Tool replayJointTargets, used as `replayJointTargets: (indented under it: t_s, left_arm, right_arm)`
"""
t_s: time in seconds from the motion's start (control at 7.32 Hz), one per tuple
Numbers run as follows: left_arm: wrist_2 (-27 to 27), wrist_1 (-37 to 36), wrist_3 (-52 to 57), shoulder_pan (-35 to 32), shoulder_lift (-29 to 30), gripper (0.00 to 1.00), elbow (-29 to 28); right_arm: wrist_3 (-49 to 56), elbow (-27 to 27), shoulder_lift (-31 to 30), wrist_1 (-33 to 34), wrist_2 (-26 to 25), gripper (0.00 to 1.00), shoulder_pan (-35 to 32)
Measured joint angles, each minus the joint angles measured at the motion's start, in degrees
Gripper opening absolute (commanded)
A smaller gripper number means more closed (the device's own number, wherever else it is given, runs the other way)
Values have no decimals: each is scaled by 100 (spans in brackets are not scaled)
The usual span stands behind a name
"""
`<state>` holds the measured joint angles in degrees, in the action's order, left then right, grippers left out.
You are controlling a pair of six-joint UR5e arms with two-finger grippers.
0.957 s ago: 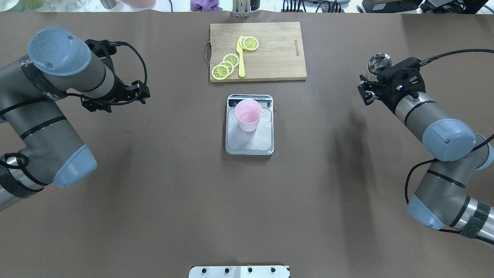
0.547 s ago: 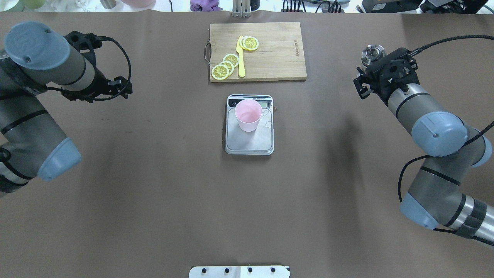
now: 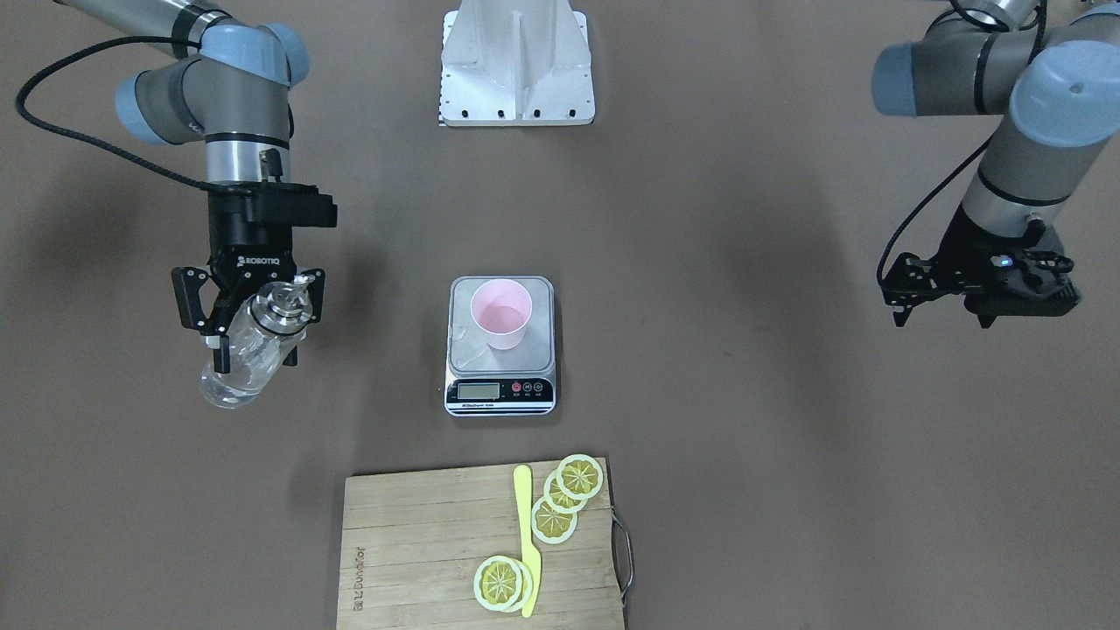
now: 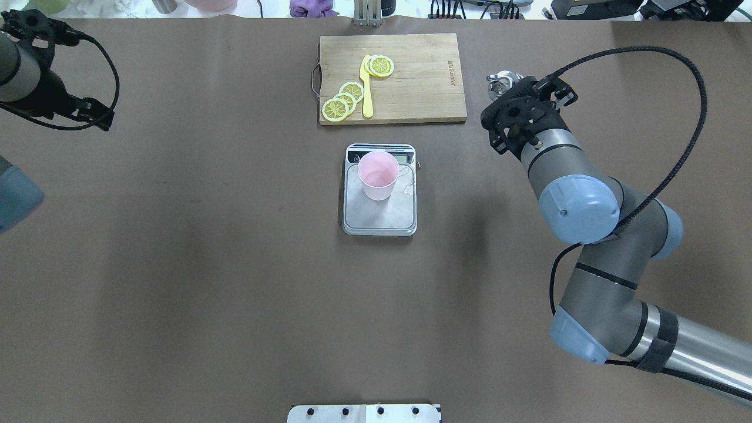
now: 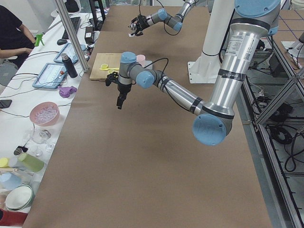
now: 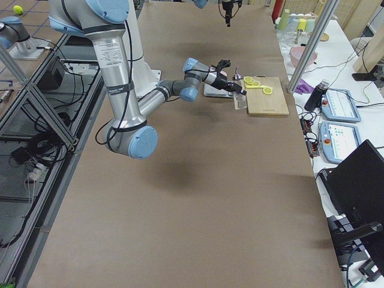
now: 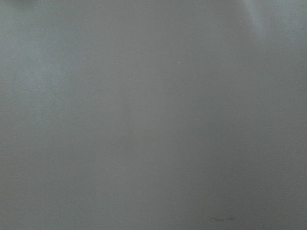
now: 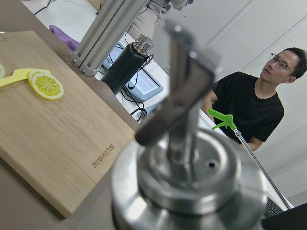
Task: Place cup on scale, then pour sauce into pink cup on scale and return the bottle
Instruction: 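Tilt the bottle with the right gripper to pour into the pink cup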
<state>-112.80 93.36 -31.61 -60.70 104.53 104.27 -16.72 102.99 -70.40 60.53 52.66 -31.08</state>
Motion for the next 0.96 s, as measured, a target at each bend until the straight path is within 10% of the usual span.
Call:
replayJointTargets:
  t_s: [0.96]
  left_arm:
    - [-164,8,415,-258,-117,98,-203]
  right_arm:
    - [965,-45,575,1808,-1247,0,870]
